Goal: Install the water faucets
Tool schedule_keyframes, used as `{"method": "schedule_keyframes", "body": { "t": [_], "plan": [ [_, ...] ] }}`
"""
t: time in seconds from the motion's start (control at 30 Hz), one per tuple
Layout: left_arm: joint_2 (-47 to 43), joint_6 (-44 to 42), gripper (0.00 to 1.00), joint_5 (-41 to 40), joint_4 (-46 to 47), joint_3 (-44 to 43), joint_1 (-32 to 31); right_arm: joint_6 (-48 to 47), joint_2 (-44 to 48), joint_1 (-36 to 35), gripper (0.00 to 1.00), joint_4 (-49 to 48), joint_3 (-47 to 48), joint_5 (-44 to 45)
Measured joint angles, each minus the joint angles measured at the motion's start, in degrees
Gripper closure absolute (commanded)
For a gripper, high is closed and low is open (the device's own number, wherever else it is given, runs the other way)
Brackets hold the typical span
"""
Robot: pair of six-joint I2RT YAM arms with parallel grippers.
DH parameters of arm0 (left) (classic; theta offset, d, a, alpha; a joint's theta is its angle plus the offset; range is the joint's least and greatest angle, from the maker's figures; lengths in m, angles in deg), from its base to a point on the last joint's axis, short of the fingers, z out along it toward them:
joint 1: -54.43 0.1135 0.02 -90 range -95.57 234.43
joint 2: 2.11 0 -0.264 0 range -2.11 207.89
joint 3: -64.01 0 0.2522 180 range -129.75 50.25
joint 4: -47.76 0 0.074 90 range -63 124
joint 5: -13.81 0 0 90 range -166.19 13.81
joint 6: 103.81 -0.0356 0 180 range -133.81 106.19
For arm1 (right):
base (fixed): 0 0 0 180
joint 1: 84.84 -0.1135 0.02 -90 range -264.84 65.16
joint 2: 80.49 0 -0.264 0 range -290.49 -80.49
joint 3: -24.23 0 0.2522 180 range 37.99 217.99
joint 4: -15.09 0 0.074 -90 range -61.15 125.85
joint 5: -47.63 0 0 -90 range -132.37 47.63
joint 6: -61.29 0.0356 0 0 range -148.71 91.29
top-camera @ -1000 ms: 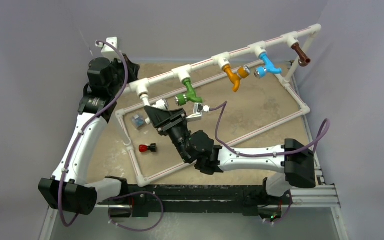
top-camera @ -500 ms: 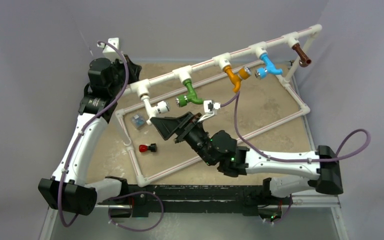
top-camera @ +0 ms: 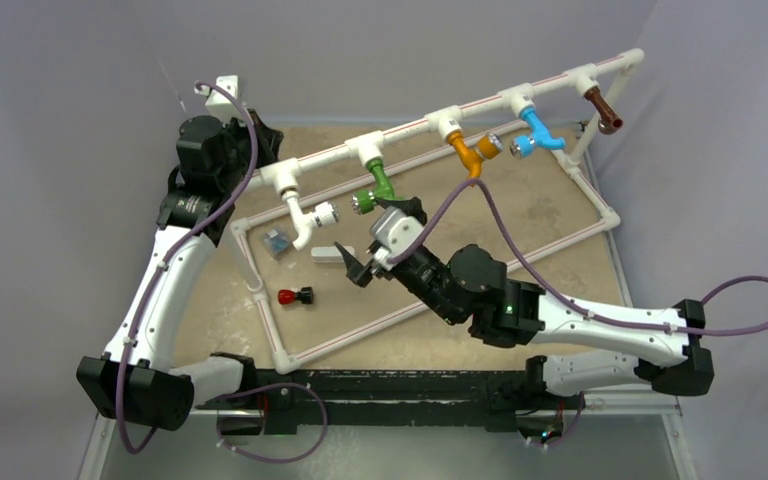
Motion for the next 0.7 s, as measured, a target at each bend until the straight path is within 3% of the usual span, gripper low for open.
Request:
{"method": "schedule_keyframes", "body": {
  "t": [0.17,0.4,0.7],
  "plan": [
    [0.00,0.00,1.00,0.00,0.00,0.00,0.00,-25.03,-0.72,-1.36,0.08,1.77,-0.02,-3.02],
    [0.00,0.00,1.00,0.00,0.00,0.00,0.00,-60.70,-3.93,-3.76,0.08,-5.05,-2.58,-5.60],
    [0.00,0.00,1.00,0.00,0.00,0.00,0.00,-80.15,-13.55,-3.78,0.09,-10.78,-2.56,-5.73]
  ]
}}
